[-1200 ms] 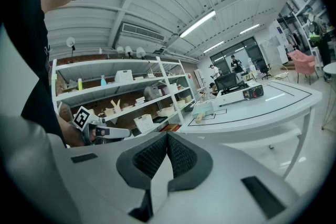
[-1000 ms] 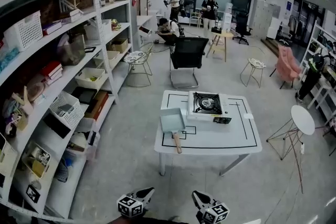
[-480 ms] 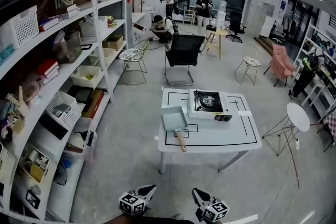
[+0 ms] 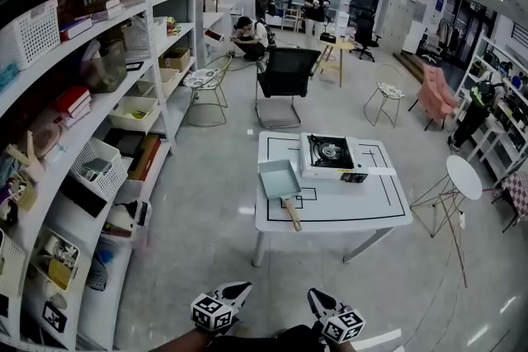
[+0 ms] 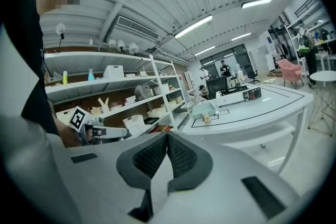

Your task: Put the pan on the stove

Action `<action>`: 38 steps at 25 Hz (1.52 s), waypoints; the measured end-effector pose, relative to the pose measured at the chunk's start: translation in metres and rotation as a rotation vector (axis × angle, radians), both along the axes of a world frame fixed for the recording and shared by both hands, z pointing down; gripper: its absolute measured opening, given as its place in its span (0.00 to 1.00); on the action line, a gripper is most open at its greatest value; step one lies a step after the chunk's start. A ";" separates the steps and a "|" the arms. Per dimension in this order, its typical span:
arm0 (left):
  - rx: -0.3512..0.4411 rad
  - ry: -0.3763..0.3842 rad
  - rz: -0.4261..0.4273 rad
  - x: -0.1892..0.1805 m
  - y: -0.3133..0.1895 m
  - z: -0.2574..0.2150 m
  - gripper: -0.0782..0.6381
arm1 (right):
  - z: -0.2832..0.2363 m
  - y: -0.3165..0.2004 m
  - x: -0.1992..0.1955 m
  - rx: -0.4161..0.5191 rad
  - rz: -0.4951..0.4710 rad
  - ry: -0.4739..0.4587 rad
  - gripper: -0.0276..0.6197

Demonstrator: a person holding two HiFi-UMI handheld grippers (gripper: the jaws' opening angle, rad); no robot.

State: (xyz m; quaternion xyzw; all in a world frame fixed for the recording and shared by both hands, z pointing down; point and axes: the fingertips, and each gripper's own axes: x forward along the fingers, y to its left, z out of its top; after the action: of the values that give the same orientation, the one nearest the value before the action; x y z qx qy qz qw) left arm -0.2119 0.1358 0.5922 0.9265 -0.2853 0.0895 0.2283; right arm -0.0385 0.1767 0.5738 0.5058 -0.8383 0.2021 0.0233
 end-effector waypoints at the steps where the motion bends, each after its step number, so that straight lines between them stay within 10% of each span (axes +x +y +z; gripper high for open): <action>1: 0.001 0.003 0.010 -0.001 0.001 -0.001 0.12 | -0.001 0.000 -0.002 0.001 0.002 0.003 0.08; 20: -0.060 -0.016 -0.051 0.022 -0.052 0.018 0.12 | 0.010 -0.070 0.030 0.010 -0.031 -0.019 0.08; 38: -0.078 -0.030 -0.156 0.127 -0.132 0.010 0.12 | 0.013 -0.163 0.115 0.001 -0.188 -0.066 0.08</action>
State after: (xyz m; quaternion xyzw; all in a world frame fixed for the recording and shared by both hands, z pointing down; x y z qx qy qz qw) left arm -0.0850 0.0040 0.6026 0.8906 -0.3562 0.0962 0.2660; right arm 0.0767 0.0135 0.5865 0.4180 -0.8825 0.2152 0.0141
